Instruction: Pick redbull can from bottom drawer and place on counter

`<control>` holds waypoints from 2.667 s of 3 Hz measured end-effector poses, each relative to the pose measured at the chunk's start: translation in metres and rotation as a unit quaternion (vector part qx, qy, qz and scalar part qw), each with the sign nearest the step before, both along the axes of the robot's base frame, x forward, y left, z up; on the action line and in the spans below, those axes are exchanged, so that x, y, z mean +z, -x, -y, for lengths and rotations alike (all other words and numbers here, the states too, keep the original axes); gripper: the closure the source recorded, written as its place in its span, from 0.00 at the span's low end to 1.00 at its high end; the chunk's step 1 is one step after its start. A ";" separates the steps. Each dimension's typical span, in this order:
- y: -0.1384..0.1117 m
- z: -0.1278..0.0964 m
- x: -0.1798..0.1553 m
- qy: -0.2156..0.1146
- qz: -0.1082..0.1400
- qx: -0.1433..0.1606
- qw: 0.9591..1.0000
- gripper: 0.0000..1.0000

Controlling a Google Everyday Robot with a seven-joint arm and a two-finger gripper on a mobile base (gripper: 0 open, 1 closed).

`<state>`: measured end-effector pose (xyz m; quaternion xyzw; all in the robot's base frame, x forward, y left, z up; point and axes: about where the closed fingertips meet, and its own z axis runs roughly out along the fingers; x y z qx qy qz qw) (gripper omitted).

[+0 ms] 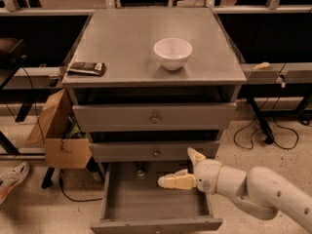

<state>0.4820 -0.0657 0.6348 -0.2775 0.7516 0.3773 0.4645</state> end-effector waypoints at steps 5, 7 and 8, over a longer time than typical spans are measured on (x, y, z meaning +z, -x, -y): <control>-0.021 -0.100 -0.151 -0.028 -0.041 -0.068 0.996 0.00; -0.033 -0.165 -0.214 -0.013 -0.050 -0.136 0.989 0.00; -0.053 -0.192 -0.233 -0.015 -0.054 -0.191 0.980 0.00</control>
Offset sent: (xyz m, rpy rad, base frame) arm 0.0214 0.0122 -0.0466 0.0225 0.0034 -0.0607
